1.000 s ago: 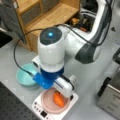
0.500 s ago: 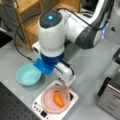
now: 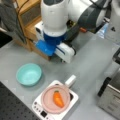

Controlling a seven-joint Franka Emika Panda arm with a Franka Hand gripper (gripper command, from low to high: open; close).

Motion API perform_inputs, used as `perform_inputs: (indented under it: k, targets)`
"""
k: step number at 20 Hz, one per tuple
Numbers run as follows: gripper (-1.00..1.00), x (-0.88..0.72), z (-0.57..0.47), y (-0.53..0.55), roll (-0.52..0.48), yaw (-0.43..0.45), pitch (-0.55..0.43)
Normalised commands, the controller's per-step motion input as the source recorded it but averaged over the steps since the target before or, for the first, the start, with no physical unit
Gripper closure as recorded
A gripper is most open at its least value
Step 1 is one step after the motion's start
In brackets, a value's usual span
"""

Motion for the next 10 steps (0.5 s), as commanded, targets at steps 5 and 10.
perform_inputs:
  k: [5,10]
  targets:
    - [-1.0,-0.62,0.31,0.0,-0.165,0.184,0.066]
    - [-1.0,-0.79,-0.07,-0.21,-0.081,0.257,-0.04]
